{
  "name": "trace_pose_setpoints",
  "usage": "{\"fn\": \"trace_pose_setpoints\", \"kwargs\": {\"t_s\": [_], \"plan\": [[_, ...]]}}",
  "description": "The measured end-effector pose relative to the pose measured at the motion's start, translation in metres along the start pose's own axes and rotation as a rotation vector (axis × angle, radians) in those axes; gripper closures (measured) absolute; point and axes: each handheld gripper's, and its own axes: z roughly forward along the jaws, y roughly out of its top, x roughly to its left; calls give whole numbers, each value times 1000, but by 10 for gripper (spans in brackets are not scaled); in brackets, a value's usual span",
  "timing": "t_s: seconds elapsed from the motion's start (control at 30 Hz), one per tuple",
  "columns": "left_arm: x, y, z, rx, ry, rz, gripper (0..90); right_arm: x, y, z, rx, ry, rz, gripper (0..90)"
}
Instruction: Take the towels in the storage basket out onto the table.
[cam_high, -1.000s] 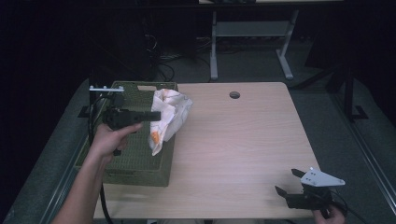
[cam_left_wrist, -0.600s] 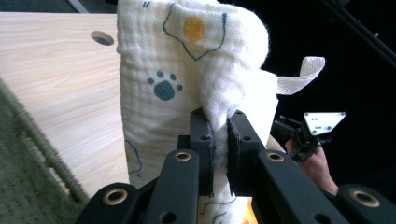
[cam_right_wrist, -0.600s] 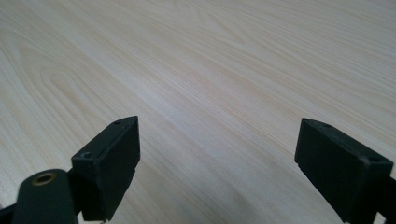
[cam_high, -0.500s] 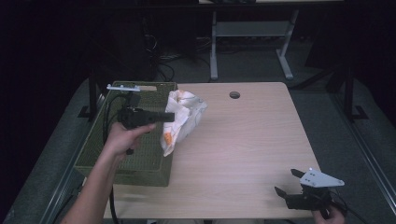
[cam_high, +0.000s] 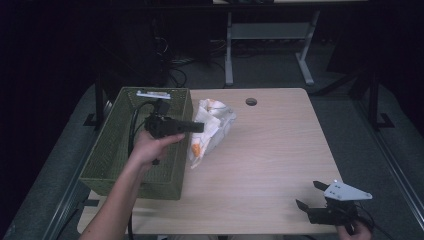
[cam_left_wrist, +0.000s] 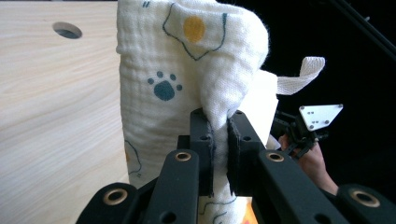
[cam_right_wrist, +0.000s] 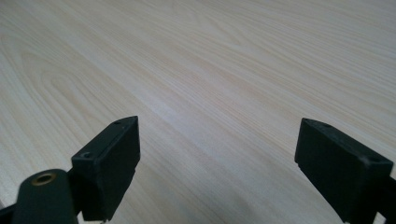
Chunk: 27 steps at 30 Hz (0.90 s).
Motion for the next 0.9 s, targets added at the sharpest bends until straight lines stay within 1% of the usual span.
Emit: {"fn": "trace_pose_setpoints", "kwargs": {"t_s": [0.13, 0.43, 0.5, 0.57, 0.6, 0.63, 0.7, 0.8, 0.9], "plan": [[-1, -2, 15, 23, -14, 7, 830, 0, 0, 0, 2, 2, 1, 139], [-3, -4, 44, 37, -38, 13, 829, -1, -1, -1, -14, -3, 9, 139], [-4, -4, 53, 45, -37, 15, 829, 0, 0, -1, -15, 2, 13, 138], [-6, -5, 62, 58, -44, 14, 829, 0, 1, 0, -18, 3, 2, 139], [-6, -6, 68, 67, -47, 16, 829, 1, 1, 0, -12, 6, 7, 139], [-6, -7, 73, 73, -53, 13, 829, 1, 1, 1, -12, 5, 1, 138], [-6, -8, 82, 77, -65, 10, 829, 1, 1, 1, -9, 7, 7, 138], [-4, -11, 94, 95, -69, 2, 829, 1, 1, 1, -10, 8, 7, 138], [-2, -14, 103, 94, -76, -8, 829, 0, 1, 1, -11, 9, 8, 139]]}}
